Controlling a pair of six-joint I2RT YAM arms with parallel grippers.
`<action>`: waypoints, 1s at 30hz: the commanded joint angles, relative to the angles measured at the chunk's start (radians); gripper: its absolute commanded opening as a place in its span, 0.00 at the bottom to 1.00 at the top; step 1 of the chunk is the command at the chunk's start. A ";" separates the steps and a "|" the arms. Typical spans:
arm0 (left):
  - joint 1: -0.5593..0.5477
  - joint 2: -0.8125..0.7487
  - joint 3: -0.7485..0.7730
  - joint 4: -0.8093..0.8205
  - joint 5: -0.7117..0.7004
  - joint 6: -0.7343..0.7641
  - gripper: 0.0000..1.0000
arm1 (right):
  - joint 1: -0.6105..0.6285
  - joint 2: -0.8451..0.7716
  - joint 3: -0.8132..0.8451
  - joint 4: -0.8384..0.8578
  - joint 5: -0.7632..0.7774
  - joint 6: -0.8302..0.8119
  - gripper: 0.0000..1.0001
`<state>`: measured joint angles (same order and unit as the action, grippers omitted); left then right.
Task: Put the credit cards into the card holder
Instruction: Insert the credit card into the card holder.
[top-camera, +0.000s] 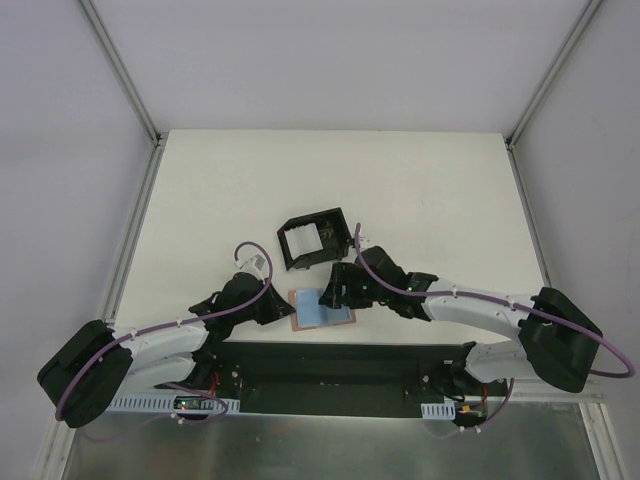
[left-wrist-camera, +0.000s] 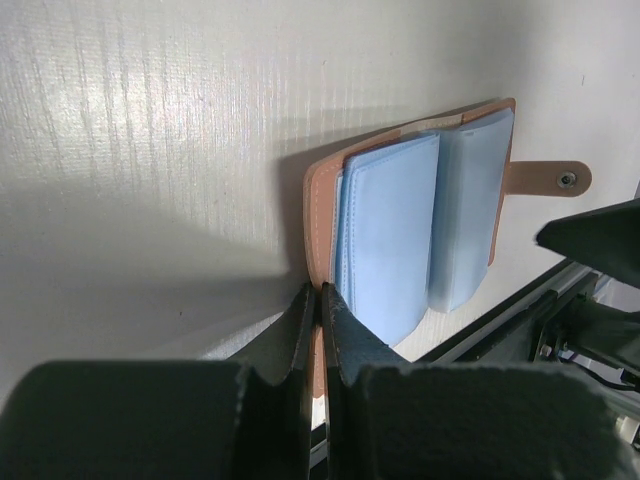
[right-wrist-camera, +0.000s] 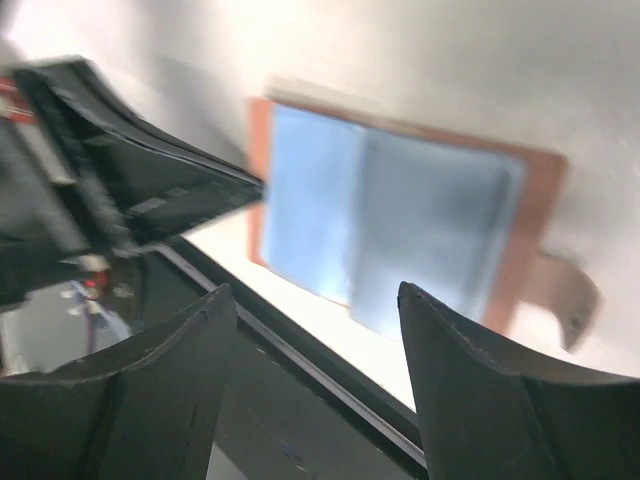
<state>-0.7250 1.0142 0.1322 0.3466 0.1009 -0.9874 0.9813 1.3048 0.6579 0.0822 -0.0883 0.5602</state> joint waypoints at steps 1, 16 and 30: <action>0.009 -0.002 -0.019 -0.063 -0.001 0.021 0.00 | 0.002 0.019 -0.032 -0.059 0.035 0.006 0.67; 0.009 0.009 -0.013 -0.061 0.005 0.027 0.00 | 0.008 0.189 -0.012 0.003 -0.040 0.046 0.66; 0.009 0.024 -0.046 -0.008 -0.010 -0.028 0.00 | 0.031 0.344 0.065 0.358 -0.257 0.121 0.65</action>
<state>-0.7246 1.0176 0.1238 0.3637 0.1032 -0.9985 1.0035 1.6192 0.6918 0.3225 -0.2668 0.6502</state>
